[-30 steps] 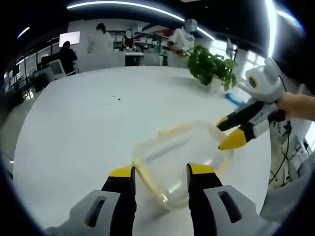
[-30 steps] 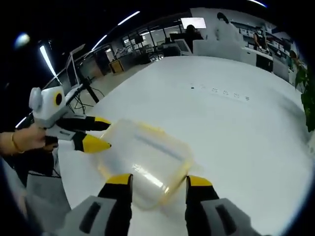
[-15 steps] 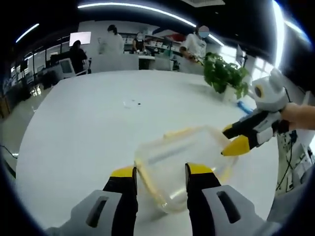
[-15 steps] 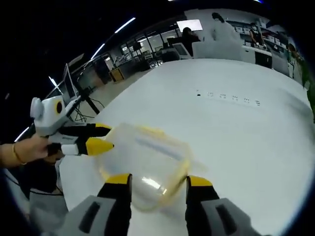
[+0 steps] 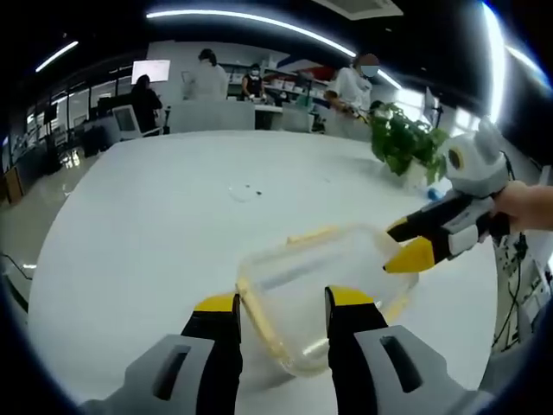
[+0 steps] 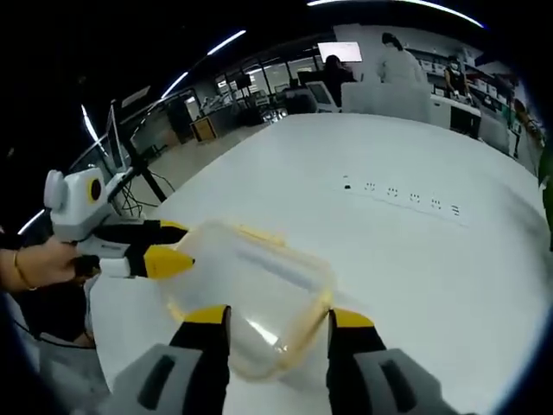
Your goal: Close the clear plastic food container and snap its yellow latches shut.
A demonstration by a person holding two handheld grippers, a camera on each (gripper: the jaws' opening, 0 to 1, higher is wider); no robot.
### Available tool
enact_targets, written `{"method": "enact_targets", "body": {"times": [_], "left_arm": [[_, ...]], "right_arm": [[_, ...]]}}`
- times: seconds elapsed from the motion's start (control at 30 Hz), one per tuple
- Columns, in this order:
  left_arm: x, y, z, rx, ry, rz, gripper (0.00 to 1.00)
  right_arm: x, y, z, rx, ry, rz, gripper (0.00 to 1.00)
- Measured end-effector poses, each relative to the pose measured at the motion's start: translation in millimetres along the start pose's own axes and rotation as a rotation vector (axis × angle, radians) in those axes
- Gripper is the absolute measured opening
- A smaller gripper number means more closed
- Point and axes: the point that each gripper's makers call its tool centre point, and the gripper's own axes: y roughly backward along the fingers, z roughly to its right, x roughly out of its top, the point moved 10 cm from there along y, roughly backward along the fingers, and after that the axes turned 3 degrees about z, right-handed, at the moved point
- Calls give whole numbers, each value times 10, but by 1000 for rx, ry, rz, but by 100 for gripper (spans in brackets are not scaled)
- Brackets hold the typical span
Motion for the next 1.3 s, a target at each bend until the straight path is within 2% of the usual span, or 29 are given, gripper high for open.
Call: {"method": "enact_targets", "body": {"times": [0.23,0.43,0.5,0.57,0.67,0.77,0.83,0.93,1.0,1.07,1.1,1.2,1.3], "left_arm": [[1,-7,-2,-2,-5,6,36],[6,-8,3,3,-10,5,36],[12,-15,-15,1,8,0,36],[11,-21,-32,-5,38,-9,36],[14,-24,-31,-8,30,-13,36],[37,-30,-43,-13,34,-26,37],[38,-21,-64,-23,44,-30,36],[55,75,-144,13,107,10,25],[110,145,-177,28,142,83,30],[120,215,-180,25,133,83,43],[120,257,-172,25,115,76,46],[67,364,-120,12,67,57,44],[-20,489,-48,8,45,53,46]], "right_arm": [[-15,-4,-5,-8,1,19,42],[34,9,-63,-41,62,8,42],[48,6,-59,-44,77,1,43],[50,11,-76,-57,128,8,43],[55,23,-114,-73,143,8,43],[51,20,-90,-76,133,15,43],[19,39,-73,-63,97,26,42],[-53,100,-74,-54,69,53,41],[-65,156,-75,-66,87,120,45],[-99,217,-105,-55,105,158,51],[-126,244,-122,-55,102,154,52],[-207,295,-158,-43,91,161,53],[-289,358,-212,-40,85,166,55]]}}
